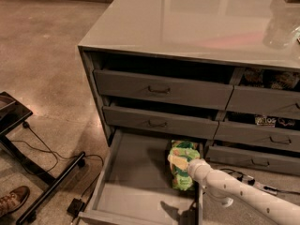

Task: Pick green rice chip bag from bottom drawer and place on counter

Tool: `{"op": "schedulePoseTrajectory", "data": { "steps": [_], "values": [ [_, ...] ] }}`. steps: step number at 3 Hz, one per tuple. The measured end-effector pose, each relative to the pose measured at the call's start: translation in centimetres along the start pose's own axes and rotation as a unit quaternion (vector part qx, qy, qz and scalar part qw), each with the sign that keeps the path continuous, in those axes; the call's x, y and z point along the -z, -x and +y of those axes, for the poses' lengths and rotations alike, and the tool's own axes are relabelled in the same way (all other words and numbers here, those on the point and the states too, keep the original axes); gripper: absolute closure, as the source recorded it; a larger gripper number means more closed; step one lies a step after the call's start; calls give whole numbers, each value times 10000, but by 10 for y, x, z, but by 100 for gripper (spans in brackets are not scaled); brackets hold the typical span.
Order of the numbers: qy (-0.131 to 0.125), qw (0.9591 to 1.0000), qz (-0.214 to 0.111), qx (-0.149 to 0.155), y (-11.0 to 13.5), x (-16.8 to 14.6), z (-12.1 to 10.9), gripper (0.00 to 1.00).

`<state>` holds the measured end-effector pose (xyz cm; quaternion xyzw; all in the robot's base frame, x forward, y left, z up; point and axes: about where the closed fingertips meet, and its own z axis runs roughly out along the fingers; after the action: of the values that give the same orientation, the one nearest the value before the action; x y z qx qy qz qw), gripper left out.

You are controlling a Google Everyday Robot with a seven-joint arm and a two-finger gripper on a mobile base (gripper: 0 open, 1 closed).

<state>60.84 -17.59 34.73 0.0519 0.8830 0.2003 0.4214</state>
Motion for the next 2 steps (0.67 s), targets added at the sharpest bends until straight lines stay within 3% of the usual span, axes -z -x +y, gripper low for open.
{"op": "schedulePoseTrajectory", "data": {
  "steps": [1,2],
  "values": [
    [-165,9996,222,-57,-32,-39,-16,0],
    [-485,9979,408,-98,-62,-77,-32,0]
  ]
}}
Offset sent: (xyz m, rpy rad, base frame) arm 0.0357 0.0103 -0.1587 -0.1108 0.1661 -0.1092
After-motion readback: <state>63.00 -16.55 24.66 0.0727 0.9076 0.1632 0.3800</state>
